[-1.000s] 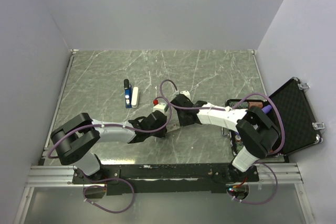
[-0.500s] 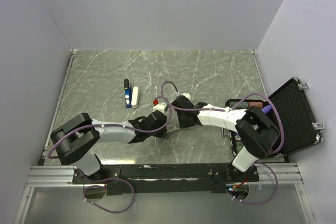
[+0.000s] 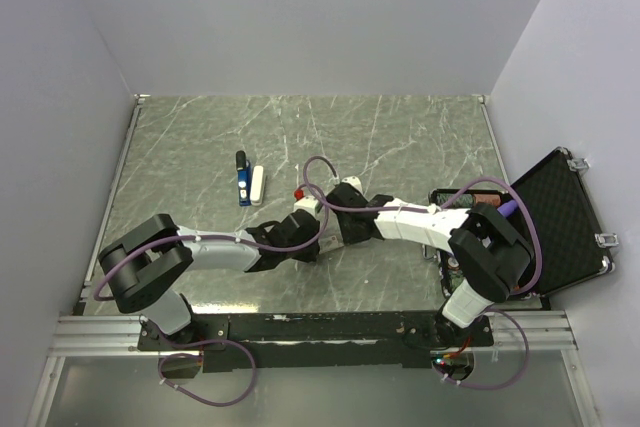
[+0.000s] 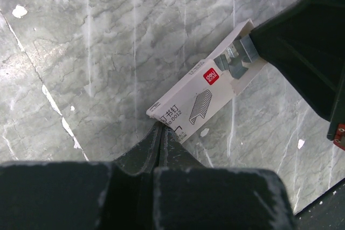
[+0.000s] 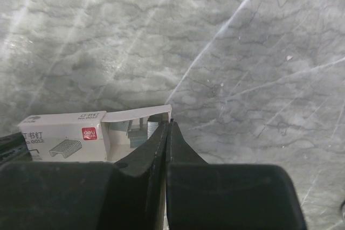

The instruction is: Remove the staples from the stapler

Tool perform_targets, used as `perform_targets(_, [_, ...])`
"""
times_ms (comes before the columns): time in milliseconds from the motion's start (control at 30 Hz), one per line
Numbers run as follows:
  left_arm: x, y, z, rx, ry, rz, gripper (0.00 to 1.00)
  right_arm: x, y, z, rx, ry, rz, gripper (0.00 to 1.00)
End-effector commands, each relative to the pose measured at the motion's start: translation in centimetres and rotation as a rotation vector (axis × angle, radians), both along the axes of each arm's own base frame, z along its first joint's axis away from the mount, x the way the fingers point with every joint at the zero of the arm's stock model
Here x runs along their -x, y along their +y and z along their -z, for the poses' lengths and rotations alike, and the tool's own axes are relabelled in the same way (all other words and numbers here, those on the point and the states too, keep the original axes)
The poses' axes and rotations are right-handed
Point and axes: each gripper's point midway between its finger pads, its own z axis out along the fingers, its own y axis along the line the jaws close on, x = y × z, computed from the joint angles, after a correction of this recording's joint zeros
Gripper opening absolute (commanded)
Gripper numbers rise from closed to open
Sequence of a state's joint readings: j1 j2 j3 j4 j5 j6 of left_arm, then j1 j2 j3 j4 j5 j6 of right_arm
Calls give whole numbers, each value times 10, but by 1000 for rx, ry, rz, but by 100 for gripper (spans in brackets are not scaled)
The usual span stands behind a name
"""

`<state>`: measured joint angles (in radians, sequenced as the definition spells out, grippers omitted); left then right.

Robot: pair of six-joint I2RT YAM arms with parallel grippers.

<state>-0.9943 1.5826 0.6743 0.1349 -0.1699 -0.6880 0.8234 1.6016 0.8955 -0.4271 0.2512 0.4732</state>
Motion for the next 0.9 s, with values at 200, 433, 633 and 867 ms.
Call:
perform_targets(200, [18,-2,12,-6,48,87,1,-3,41,-34,-122,-69,-73,0])
perform_targets(433, [22,-4,15,-3,53,111,1,0,41,-50,-152,-95,-81,0])
perform_targets(633, [22,-4,14,-1,51,107,1,3,44,-48,-165,-80,-76,0])
perform_targets(867, [21,-5,10,6,40,106,1,11,44,-33,-155,-36,-82,0])
